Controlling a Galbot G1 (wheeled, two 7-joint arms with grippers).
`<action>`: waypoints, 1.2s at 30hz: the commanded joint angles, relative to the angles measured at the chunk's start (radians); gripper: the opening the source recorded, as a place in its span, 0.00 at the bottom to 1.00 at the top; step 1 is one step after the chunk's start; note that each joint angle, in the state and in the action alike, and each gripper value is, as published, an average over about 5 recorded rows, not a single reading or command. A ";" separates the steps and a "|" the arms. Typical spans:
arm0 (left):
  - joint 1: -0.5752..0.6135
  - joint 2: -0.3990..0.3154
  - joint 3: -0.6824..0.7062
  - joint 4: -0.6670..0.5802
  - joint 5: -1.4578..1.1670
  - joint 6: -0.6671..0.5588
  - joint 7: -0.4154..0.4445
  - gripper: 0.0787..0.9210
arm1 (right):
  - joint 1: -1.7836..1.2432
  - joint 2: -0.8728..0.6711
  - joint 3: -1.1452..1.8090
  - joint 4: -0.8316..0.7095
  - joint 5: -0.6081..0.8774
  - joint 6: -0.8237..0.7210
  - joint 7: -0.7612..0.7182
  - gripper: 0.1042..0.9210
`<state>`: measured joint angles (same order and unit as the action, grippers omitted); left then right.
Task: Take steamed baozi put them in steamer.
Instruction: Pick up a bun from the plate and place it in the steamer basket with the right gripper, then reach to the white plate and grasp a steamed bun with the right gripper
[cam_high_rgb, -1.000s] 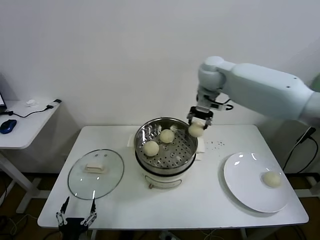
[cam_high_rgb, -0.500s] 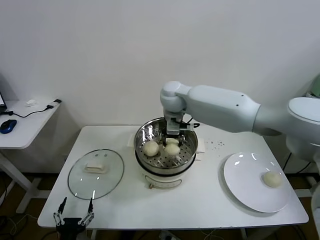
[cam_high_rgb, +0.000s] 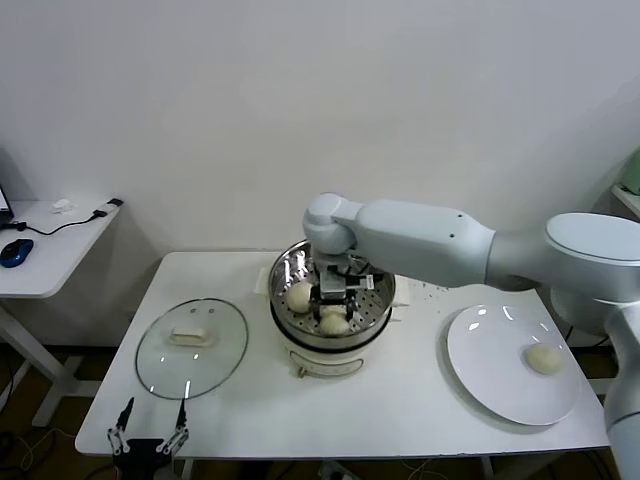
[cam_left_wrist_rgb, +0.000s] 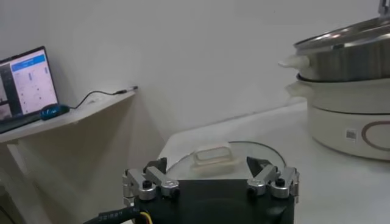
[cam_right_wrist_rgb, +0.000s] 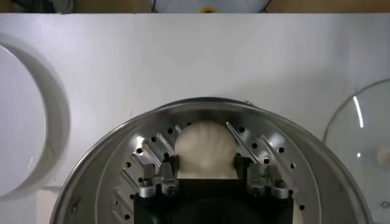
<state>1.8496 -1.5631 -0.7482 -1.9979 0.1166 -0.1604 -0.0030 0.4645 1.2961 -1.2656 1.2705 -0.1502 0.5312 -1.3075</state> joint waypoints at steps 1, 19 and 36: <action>-0.003 0.002 0.000 0.003 -0.003 -0.001 0.000 0.88 | -0.006 -0.003 0.003 0.010 -0.010 -0.008 -0.002 0.72; -0.008 0.002 0.022 -0.004 0.000 0.001 0.002 0.88 | 0.264 -0.431 -0.110 0.003 0.347 -0.452 0.300 0.88; 0.003 -0.004 0.027 -0.019 0.013 -0.003 0.003 0.88 | 0.040 -0.839 -0.063 -0.072 0.388 -0.691 0.171 0.88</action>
<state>1.8511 -1.5643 -0.7241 -2.0136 0.1248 -0.1621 0.0000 0.6183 0.6949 -1.3508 1.2353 0.2193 -0.0228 -1.1131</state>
